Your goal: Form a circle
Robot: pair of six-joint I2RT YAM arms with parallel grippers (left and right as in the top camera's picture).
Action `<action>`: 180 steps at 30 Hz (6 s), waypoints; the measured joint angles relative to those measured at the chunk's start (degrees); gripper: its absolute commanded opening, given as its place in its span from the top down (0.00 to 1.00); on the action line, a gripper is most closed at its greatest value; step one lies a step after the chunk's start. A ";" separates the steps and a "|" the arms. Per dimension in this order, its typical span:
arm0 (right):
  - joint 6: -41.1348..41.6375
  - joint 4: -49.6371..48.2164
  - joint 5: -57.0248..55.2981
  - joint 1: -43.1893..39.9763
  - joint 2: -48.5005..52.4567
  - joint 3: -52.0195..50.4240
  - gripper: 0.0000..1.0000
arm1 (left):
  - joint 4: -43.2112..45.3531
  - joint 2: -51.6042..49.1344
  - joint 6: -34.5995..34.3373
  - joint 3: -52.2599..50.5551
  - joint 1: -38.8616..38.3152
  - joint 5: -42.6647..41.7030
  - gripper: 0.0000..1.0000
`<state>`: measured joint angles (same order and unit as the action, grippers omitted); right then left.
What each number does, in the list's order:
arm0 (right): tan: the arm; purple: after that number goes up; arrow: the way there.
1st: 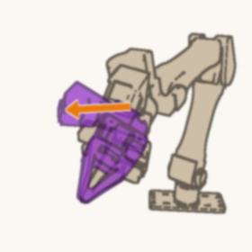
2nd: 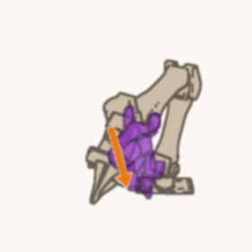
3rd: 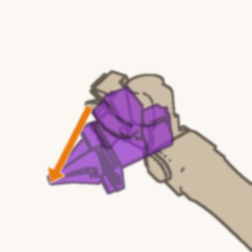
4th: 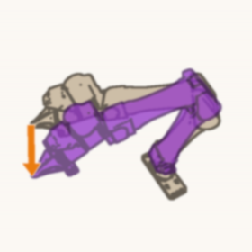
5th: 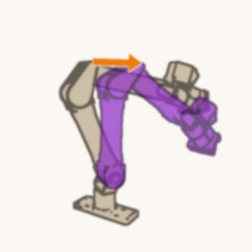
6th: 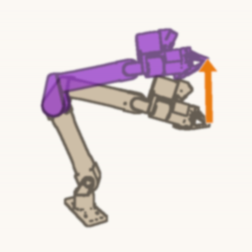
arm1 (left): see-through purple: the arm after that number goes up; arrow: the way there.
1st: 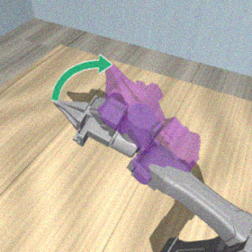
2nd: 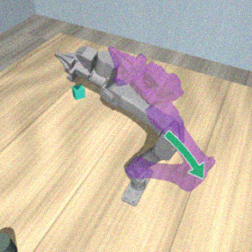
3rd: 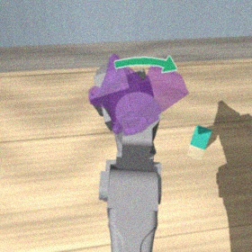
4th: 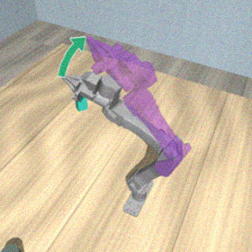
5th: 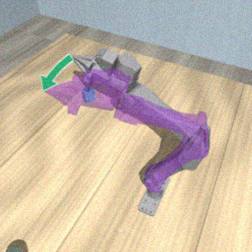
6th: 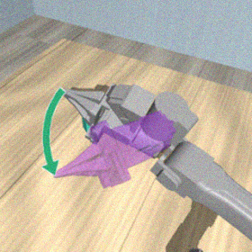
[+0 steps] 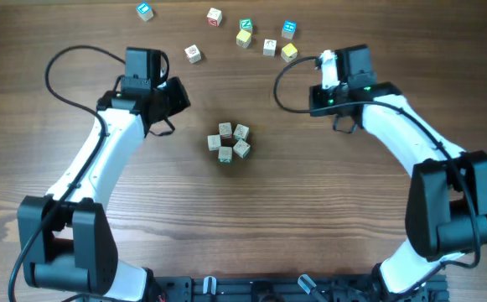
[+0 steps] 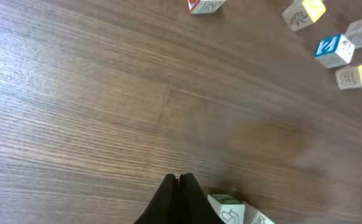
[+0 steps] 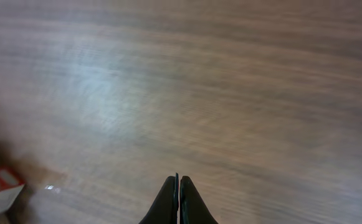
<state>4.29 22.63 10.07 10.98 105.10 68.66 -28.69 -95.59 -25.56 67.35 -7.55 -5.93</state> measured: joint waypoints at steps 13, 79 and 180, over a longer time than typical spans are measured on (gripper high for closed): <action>-3.63 -8.98 19.54 5.53 2.86 0.20 0.91 | -0.46 -7.21 0.02 0.02 0.00 0.02 0.96; -7.65 -3.21 16.85 17.11 8.17 -0.07 0.96 | -0.87 -7.76 0.02 0.02 0.00 0.04 0.96; -5.66 -5.35 9.75 0.07 4.55 -0.07 0.00 | 18.51 73.48 -7.21 -51.58 9.62 10.47 0.00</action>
<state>-1.37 17.28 19.81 11.05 109.65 68.60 -10.17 -22.11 -32.77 15.77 2.07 4.54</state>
